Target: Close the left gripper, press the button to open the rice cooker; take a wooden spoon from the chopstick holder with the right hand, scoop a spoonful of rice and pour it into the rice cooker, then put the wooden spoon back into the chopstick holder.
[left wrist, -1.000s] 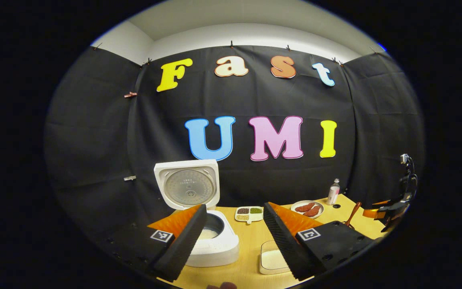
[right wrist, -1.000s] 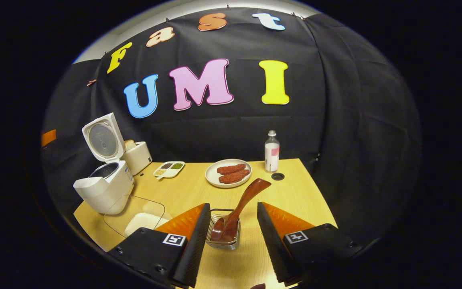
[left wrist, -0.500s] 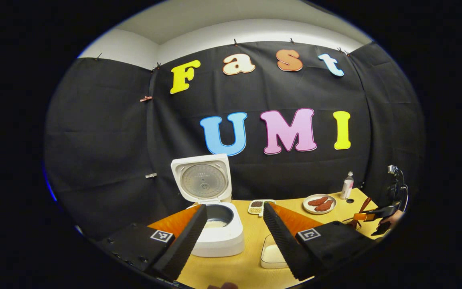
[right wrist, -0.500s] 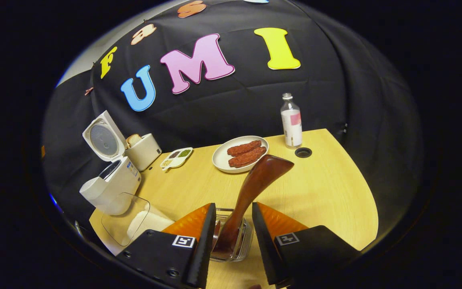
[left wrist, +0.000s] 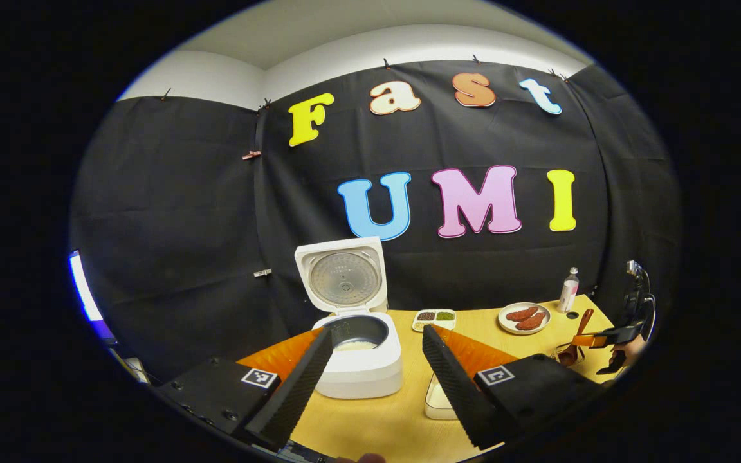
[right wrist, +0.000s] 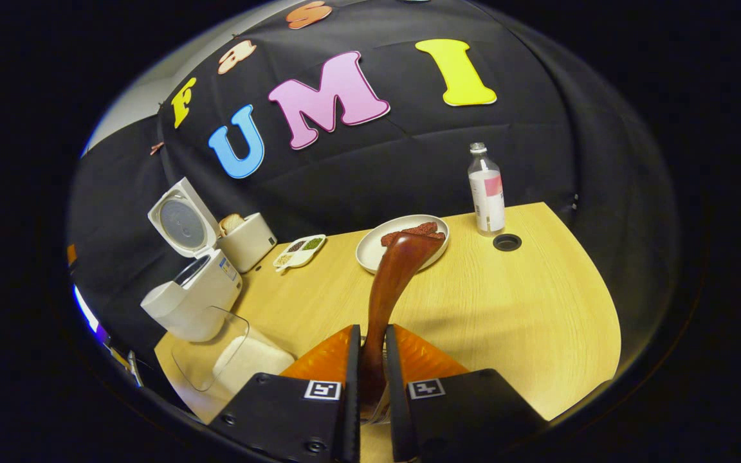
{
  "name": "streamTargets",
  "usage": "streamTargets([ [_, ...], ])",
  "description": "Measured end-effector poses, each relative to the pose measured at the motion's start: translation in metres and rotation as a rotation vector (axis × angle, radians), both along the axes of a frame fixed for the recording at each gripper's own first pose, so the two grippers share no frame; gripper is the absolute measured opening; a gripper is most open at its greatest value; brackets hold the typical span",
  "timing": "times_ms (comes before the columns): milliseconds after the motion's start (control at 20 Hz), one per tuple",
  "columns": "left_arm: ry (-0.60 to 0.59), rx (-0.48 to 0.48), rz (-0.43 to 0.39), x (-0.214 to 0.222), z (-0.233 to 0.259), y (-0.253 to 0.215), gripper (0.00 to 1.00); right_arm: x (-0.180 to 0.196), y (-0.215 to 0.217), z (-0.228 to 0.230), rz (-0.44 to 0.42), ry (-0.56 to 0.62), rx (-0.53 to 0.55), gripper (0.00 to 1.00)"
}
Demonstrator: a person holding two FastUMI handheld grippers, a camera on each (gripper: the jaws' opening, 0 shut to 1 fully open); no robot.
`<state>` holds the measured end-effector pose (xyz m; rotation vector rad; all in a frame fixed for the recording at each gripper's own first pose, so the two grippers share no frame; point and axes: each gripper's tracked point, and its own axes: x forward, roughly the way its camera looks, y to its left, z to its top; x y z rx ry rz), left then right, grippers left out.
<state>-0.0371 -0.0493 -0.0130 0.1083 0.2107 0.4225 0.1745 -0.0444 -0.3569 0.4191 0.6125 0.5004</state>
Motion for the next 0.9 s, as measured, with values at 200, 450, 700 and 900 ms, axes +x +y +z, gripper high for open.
streamTargets([
  [200,-0.007,0.002,-0.012,-0.004,0.001,0.007,0.97,-0.021,-0.005,0.007,-0.007,-0.028,-0.053,0.15],
  [450,-0.006,-0.036,-0.05,-0.004,-0.009,0.025,0.97,-0.036,-0.014,0.007,-0.108,0.005,-0.029,0.11],
  [700,-0.008,-0.074,-0.037,-0.011,-0.016,0.052,0.97,-0.028,-0.019,0.032,-0.195,-0.015,0.006,0.08],
  [900,-0.017,-0.084,-0.047,-0.015,-0.016,0.069,0.97,-0.027,-0.026,0.078,-0.241,-0.078,0.034,0.08],
])
